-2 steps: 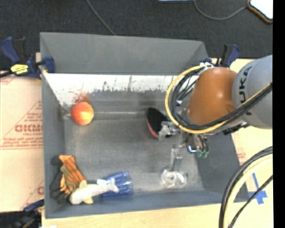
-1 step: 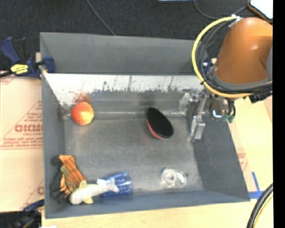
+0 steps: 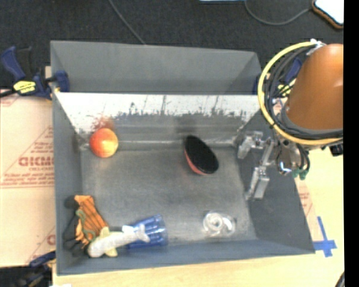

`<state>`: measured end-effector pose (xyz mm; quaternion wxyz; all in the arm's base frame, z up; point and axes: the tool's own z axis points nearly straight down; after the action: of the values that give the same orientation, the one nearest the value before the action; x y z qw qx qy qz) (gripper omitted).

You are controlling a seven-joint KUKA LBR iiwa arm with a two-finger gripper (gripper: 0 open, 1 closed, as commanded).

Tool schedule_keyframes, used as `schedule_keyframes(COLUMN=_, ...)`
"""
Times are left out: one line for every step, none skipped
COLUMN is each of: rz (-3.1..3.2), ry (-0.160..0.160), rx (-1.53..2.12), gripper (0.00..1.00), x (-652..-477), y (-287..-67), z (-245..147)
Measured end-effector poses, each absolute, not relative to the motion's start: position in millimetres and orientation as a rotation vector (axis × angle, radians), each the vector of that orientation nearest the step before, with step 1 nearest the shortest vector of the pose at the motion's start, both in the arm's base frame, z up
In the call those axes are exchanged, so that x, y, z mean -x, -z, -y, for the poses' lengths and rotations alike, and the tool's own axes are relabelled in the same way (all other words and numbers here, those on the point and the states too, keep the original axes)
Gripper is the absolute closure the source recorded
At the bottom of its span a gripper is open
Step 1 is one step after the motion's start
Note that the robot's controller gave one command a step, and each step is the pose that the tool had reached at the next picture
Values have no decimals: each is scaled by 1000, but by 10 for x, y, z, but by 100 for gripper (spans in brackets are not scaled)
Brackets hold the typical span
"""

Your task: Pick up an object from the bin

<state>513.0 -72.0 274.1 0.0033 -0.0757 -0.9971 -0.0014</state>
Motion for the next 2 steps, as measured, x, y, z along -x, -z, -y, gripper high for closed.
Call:
schedule_keyframes(rz=3158, ry=1, rx=124, gripper=0, x=-5883, y=-2308, z=259)
schedule_keyframes(rz=3142, ry=0, rx=163, gripper=0, x=-5355, y=-3470, z=825)
